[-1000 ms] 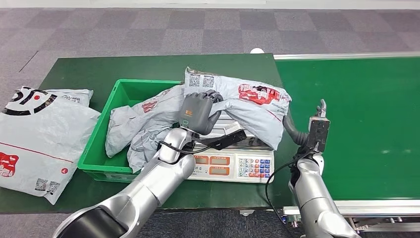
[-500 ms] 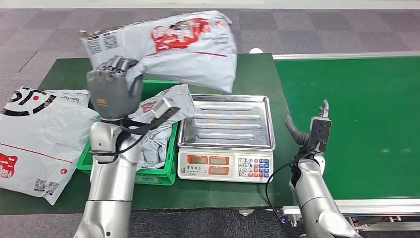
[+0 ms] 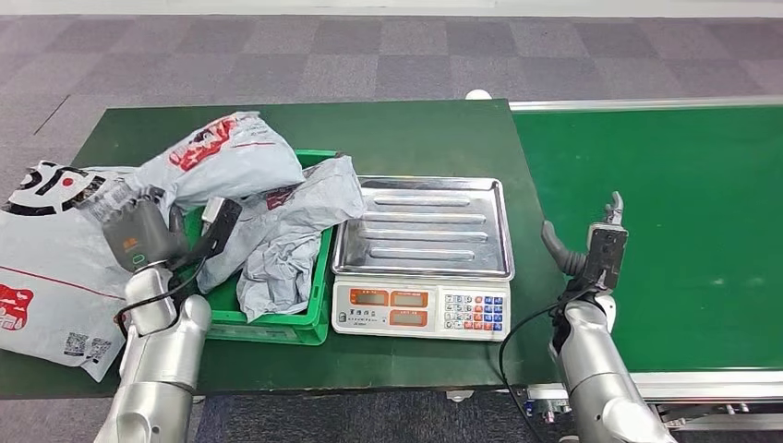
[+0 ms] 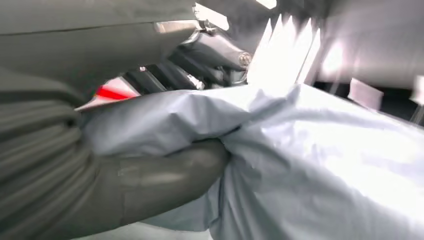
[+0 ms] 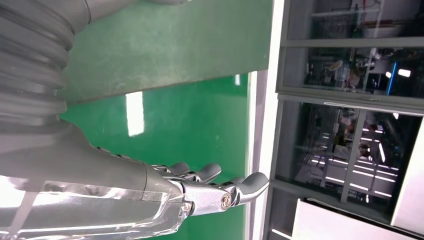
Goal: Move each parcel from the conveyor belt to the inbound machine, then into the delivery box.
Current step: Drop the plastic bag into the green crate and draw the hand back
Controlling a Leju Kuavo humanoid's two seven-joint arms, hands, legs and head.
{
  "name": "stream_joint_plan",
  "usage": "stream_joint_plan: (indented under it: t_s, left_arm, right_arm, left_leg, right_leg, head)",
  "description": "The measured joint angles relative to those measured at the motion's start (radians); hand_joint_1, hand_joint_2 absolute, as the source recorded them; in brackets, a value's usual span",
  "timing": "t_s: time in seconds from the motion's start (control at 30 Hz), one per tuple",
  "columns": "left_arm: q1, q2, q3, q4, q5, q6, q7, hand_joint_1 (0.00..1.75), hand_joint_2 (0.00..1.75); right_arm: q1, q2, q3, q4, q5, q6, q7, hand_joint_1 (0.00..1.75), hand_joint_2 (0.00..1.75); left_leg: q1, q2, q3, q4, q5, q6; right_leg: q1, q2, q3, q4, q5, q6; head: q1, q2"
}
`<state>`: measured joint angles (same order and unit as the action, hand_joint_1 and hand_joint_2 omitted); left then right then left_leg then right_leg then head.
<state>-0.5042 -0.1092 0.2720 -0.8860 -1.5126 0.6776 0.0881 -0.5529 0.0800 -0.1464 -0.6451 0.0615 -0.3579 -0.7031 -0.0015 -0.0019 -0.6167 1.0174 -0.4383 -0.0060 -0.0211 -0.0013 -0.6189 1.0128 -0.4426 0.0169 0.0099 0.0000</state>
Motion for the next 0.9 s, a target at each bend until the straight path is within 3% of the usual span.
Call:
stream_joint_plan:
  t_s: [0.2, 0.43, 0.6, 0.9]
  left_arm:
    - [-0.066, 0.053, -0.001, 0.225, -0.003, -0.165, 0.031, 1.75, 1.75]
    - [-0.086, 0.065, -0.014, 0.270, 0.006, -0.263, -0.014, 1.75, 1.75]
    - [-0.028, 0.056, -0.047, 0.166, 0.068, -0.249, -0.060, 1.75, 1.75]
    - [0.185, 0.017, -0.149, -0.233, 0.281, -0.157, -0.186, 1.75, 1.75]
  right_arm:
    - [0.004, -0.009, -0.001, -0.002, 0.010, 0.015, 0.000, 0.00, 1.75]
    - [0.001, -0.010, -0.003, -0.002, 0.024, 0.016, 0.000, 0.00, 1.75]
    - [0.003, -0.011, -0.008, -0.002, 0.025, 0.016, 0.000, 0.00, 1.75]
    - [0.045, -0.016, -0.019, -0.039, 0.013, 0.015, 0.000, 0.00, 1.75]
  left_leg:
    - [-0.001, -0.002, 0.007, -0.001, -0.002, -0.001]
    - [-0.001, -0.003, 0.022, -0.003, -0.004, -0.001]
    - [-0.001, -0.002, 0.022, -0.003, -0.002, -0.002]
    - [-0.001, -0.003, 0.013, -0.001, -0.004, -0.001]
  right_leg:
    - [-0.001, -0.003, 0.008, 0.000, -0.003, -0.001]
    - [-0.001, -0.005, 0.022, 0.000, -0.007, -0.002]
    - [-0.001, -0.004, 0.022, 0.000, -0.005, -0.003]
    - [-0.001, -0.003, 0.013, 0.000, -0.005, -0.002]
  head:
    - [0.000, 0.000]
    - [0.000, 0.000]
    - [0.000, 0.000]
    - [0.000, 0.000]
